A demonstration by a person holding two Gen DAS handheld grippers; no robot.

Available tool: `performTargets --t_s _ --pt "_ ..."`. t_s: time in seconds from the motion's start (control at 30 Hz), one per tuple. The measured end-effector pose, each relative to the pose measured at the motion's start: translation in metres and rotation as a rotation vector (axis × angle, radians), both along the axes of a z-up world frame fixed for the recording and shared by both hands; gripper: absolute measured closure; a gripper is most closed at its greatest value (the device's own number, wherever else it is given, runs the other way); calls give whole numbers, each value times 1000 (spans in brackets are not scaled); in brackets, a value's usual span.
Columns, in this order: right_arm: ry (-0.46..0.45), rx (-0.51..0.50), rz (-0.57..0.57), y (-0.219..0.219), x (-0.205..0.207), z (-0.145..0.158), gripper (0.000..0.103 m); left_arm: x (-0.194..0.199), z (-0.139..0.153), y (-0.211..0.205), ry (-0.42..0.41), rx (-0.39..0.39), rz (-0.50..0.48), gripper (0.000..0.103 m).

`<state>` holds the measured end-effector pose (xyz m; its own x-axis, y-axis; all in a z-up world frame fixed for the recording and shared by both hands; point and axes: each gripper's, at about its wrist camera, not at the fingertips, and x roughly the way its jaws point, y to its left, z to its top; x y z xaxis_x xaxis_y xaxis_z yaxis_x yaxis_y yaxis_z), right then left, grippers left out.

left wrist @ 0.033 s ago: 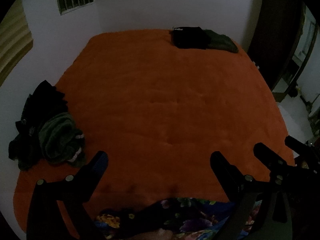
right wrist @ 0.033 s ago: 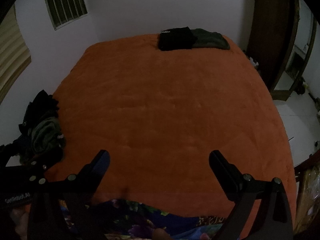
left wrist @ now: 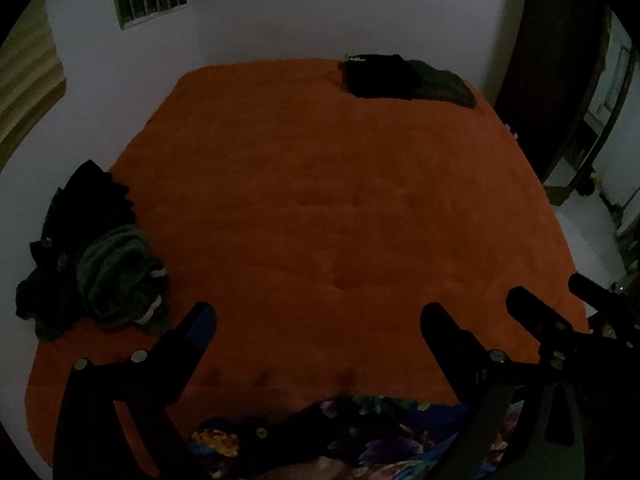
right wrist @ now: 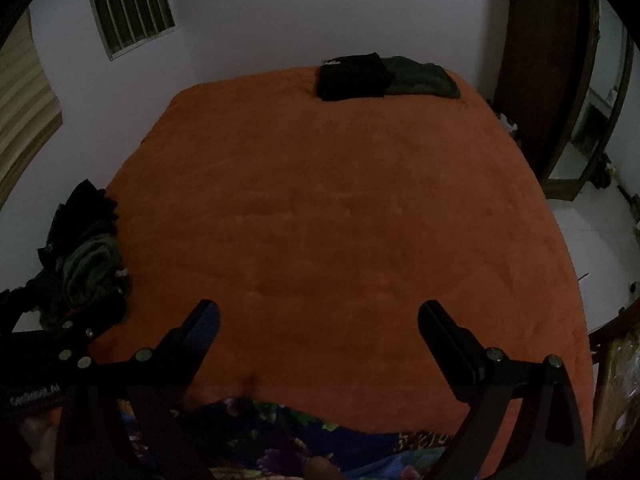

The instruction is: Fold clothes

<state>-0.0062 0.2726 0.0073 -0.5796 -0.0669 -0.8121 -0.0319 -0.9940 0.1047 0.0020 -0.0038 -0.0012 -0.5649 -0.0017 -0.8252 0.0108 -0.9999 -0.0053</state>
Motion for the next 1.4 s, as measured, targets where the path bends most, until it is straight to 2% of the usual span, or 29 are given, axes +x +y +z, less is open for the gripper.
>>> performTargets --t_s 0.17,0.3,0.37,0.6,0.7,0.83,1.17,1.4 --pt "-1 -19 -1 3 -3 1 3 6 -4 -12 30 33 15 1" --pt "6 -9 9 7 -5 3 3 -1 -1 14 -10 -54 40 1" --pt "25 6 12 2 2 -1 3 -2 5 20 -13 -43 41 1" --pt "5 -2 1 0 -2 2 3 -5 25 42 -26 -3 44 1" --pt "4 0 -3 -5 -3 2 3 3 29 30 -23 26 45 1" --pt "0 -12 -6 -7 -2 3 3 -5 36 10 -29 44 42 1" --pt "2 -25 -3 4 -1 3 3 12 -2 -14 12 57 18 1" --pt "0 -34 0 4 -3 3 3 12 3 -18 16 60 20 1"
